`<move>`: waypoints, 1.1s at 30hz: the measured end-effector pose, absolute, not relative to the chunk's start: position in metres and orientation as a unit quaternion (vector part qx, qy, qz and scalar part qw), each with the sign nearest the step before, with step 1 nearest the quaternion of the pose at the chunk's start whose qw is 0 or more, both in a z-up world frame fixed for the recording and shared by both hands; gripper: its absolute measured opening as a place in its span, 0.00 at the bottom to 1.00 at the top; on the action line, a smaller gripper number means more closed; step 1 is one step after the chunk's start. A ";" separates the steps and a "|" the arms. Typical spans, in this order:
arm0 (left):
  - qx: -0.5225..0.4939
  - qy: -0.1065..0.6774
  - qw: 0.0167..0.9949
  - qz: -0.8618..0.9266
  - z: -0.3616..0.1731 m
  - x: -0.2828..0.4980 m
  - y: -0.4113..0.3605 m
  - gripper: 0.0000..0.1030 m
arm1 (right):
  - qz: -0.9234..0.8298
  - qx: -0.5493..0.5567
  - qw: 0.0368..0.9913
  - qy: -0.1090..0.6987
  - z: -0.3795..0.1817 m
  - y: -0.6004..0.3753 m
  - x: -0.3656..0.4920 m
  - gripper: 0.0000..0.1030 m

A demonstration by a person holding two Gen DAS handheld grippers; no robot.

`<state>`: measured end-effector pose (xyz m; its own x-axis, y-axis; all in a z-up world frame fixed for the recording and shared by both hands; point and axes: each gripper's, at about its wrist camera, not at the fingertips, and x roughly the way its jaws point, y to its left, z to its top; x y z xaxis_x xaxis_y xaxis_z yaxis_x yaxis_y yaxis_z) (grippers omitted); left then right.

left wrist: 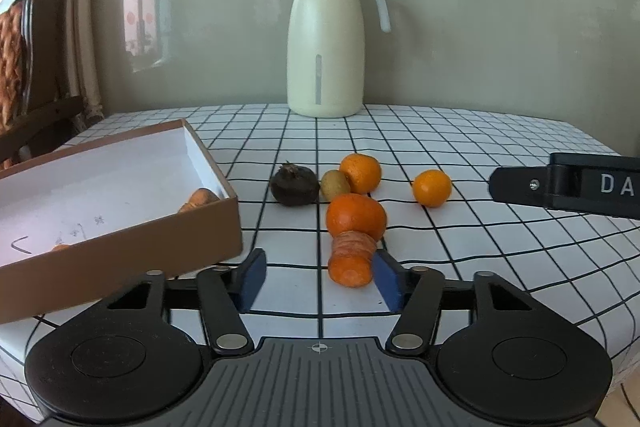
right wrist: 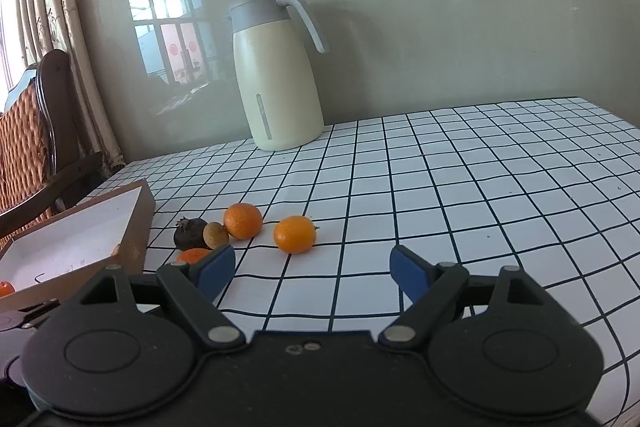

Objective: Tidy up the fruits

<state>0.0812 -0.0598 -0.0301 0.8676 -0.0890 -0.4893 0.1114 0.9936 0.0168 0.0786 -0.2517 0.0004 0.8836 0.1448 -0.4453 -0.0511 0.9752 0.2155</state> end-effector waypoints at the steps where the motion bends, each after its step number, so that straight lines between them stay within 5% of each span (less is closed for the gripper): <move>1: 0.024 0.252 0.966 -0.053 -0.030 0.081 -0.061 0.56 | 0.051 0.099 0.965 0.236 0.000 -0.251 0.079 0.76; 6: 0.027 0.253 0.966 -0.055 -0.034 0.085 -0.065 0.54 | 0.051 0.098 0.965 0.236 0.000 -0.250 0.080 0.76; 11: 0.033 0.251 0.965 -0.067 -0.035 0.086 -0.073 0.30 | 0.052 0.098 0.965 0.238 -0.001 -0.250 0.081 0.76; 33: 0.002 0.249 0.967 -0.045 -0.038 0.109 -0.064 0.29 | 0.060 0.101 0.957 0.267 -0.014 -0.231 0.119 0.63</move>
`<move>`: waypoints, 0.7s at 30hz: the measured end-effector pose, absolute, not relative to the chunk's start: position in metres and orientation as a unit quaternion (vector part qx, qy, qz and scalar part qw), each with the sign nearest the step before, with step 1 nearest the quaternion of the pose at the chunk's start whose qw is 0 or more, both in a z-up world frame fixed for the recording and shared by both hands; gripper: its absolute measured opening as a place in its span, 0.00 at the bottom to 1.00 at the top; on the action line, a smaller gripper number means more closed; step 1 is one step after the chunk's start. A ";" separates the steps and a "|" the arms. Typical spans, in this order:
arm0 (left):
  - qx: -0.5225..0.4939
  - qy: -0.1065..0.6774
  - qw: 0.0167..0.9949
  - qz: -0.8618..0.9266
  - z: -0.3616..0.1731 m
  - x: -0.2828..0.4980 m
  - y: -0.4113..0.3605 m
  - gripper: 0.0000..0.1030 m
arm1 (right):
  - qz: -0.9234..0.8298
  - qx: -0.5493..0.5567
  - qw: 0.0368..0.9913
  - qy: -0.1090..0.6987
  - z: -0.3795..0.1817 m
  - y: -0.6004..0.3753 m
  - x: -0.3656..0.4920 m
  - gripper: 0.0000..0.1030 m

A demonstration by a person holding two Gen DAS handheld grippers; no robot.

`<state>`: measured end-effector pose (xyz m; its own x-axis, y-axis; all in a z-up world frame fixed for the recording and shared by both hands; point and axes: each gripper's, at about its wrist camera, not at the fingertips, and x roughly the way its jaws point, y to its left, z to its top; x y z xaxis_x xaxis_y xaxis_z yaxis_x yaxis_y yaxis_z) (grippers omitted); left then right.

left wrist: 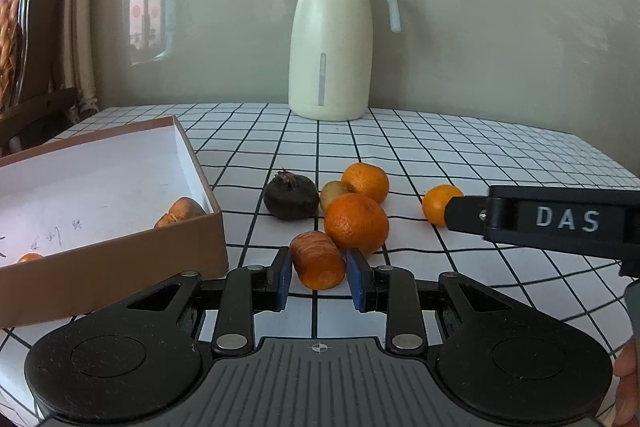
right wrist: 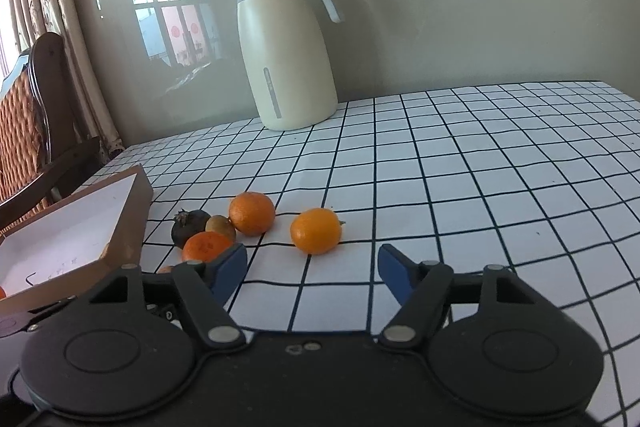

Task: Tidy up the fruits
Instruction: 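Close the left gripper on the carrot piece while the right gripper closes on a small mandarin orange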

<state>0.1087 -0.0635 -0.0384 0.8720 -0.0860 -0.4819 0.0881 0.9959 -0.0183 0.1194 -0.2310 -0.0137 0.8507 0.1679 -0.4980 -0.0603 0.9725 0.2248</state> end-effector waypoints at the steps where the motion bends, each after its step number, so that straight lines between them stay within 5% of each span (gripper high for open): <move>1: 0.003 0.249 0.967 -0.045 -0.038 0.110 -0.064 0.29 | 0.060 0.101 0.956 0.267 -0.014 -0.230 0.121 0.63; 21: -0.016 0.259 0.965 -0.032 -0.043 0.125 -0.061 0.29 | 0.047 0.088 0.951 0.291 -0.023 -0.223 0.158 0.41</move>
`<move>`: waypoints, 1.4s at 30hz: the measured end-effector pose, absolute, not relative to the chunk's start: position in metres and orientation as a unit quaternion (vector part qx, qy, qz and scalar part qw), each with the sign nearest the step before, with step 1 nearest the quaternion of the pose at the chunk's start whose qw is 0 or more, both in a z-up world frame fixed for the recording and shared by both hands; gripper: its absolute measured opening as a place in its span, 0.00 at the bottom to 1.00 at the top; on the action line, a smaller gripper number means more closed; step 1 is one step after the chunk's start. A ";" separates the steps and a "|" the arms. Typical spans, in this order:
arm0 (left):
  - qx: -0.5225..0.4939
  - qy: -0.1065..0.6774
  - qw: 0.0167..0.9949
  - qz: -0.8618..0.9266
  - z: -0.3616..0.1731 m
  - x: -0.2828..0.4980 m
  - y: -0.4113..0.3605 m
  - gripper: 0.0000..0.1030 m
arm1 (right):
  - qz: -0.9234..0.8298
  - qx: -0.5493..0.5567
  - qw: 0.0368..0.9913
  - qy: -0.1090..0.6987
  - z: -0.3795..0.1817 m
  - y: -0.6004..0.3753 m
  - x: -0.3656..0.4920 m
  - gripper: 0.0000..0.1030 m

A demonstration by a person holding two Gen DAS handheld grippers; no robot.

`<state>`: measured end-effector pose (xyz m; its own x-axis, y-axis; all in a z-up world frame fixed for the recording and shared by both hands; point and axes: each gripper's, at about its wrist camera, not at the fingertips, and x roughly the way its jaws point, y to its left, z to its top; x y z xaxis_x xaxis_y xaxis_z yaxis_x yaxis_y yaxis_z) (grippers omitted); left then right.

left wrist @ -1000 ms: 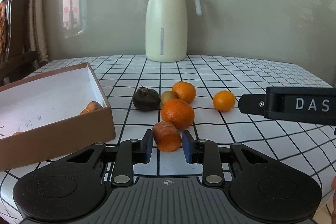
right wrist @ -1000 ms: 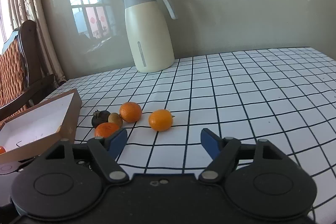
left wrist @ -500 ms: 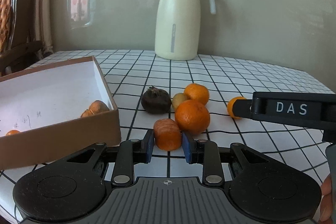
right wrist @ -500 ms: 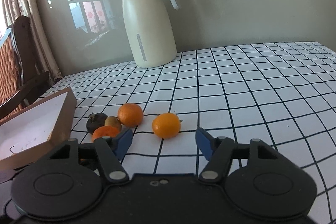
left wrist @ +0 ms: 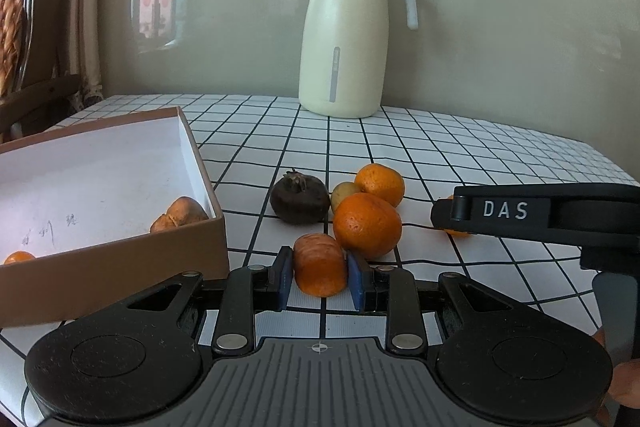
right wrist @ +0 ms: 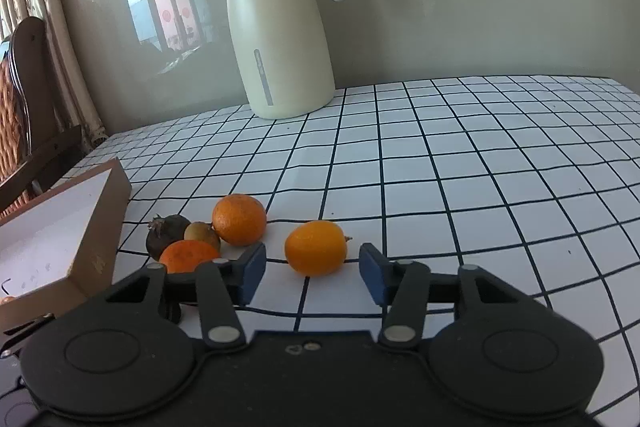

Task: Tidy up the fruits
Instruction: 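Close the left gripper on the carrot piece while the right gripper closes on a small mandarin orange, then lift the carrot piece with the left gripper while the right gripper lifts its orange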

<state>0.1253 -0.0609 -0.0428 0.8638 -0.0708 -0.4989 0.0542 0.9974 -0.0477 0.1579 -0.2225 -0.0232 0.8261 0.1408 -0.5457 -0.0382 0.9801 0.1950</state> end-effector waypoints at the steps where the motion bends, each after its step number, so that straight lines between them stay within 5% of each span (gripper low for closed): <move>1: -0.015 0.259 0.965 -0.031 -0.043 0.125 -0.061 0.29 | 0.046 0.087 0.951 0.292 -0.024 -0.222 0.159 0.41; 12: -0.011 0.259 0.965 -0.031 -0.042 0.121 -0.062 0.29 | 0.044 0.080 0.952 0.293 -0.025 -0.219 0.165 0.27; 22: 0.000 0.255 0.966 -0.029 -0.043 0.120 -0.065 0.30 | 0.049 0.077 0.952 0.293 -0.024 -0.221 0.161 0.27; 24: 0.004 0.255 0.967 -0.029 -0.043 0.120 -0.066 0.36 | 0.050 0.075 0.952 0.293 -0.023 -0.220 0.158 0.27; 26: 0.004 0.255 0.967 -0.032 -0.043 0.119 -0.066 0.57 | 0.052 0.071 0.952 0.293 -0.023 -0.221 0.154 0.27; 27: 0.005 0.251 0.967 -0.030 -0.043 0.117 -0.066 0.58 | 0.054 0.071 0.952 0.294 -0.023 -0.221 0.153 0.27; 39: -0.003 0.248 0.968 -0.028 -0.045 0.120 -0.065 0.57 | 0.058 0.100 0.950 0.291 -0.023 -0.229 0.148 0.40; 42: -0.007 0.247 0.968 -0.032 -0.045 0.120 -0.064 0.39 | 0.057 0.104 0.949 0.292 -0.025 -0.228 0.148 0.42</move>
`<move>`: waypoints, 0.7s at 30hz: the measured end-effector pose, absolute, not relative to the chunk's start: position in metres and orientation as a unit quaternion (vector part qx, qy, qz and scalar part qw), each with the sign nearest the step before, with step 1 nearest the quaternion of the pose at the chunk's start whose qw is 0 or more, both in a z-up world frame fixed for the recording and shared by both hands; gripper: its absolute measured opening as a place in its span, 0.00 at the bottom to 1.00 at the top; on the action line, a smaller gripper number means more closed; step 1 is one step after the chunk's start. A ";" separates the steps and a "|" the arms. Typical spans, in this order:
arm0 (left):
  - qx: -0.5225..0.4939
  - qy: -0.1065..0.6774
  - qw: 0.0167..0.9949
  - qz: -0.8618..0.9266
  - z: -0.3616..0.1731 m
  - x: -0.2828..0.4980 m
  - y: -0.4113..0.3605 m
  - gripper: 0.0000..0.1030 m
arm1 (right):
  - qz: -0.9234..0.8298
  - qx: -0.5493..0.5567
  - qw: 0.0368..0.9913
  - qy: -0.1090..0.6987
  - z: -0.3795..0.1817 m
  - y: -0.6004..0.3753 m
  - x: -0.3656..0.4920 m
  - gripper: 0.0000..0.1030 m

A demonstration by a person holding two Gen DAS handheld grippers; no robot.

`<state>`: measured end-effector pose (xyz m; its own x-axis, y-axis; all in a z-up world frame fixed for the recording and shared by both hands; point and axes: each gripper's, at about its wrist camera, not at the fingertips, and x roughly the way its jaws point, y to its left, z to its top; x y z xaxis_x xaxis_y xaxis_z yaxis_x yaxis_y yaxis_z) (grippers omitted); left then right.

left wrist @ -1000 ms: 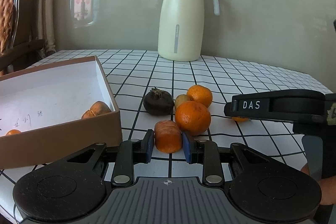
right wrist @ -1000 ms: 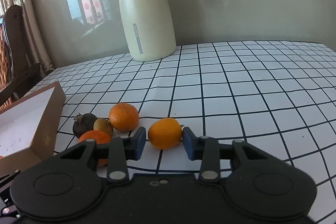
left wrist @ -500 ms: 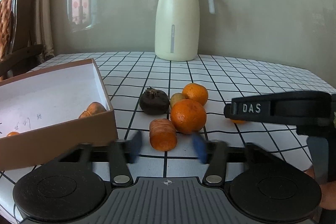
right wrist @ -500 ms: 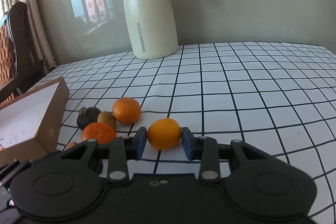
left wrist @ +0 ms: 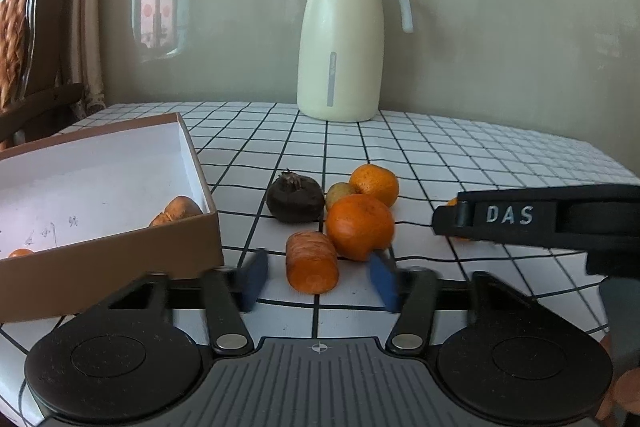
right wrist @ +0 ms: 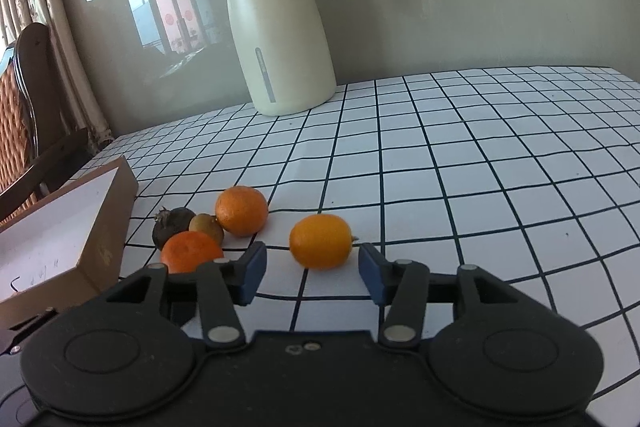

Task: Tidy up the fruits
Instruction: 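Lift the carrot piece with the left gripper while the right gripper lifts its orange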

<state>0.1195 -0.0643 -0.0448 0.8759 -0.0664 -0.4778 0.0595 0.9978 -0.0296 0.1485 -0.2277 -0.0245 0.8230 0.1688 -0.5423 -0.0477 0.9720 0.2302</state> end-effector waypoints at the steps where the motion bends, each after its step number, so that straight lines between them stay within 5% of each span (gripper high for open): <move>1: -0.003 0.248 0.968 -0.031 -0.045 0.119 -0.065 0.36 | 0.056 0.102 0.949 0.292 -0.024 -0.227 0.149 0.42; 7: -0.005 0.250 0.968 -0.034 -0.044 0.120 -0.064 0.27 | 0.054 0.105 0.950 0.289 -0.024 -0.227 0.156 0.42; 11: 0.003 0.248 0.968 -0.033 -0.044 0.120 -0.066 0.27 | 0.054 0.111 0.951 0.283 -0.021 -0.226 0.163 0.51; 18: 0.004 0.248 0.968 -0.036 -0.045 0.120 -0.065 0.27 | 0.046 0.103 0.951 0.288 -0.025 -0.221 0.170 0.26; 21: 0.002 0.248 0.968 -0.037 -0.044 0.120 -0.064 0.27 | 0.047 0.094 0.951 0.289 -0.025 -0.220 0.171 0.26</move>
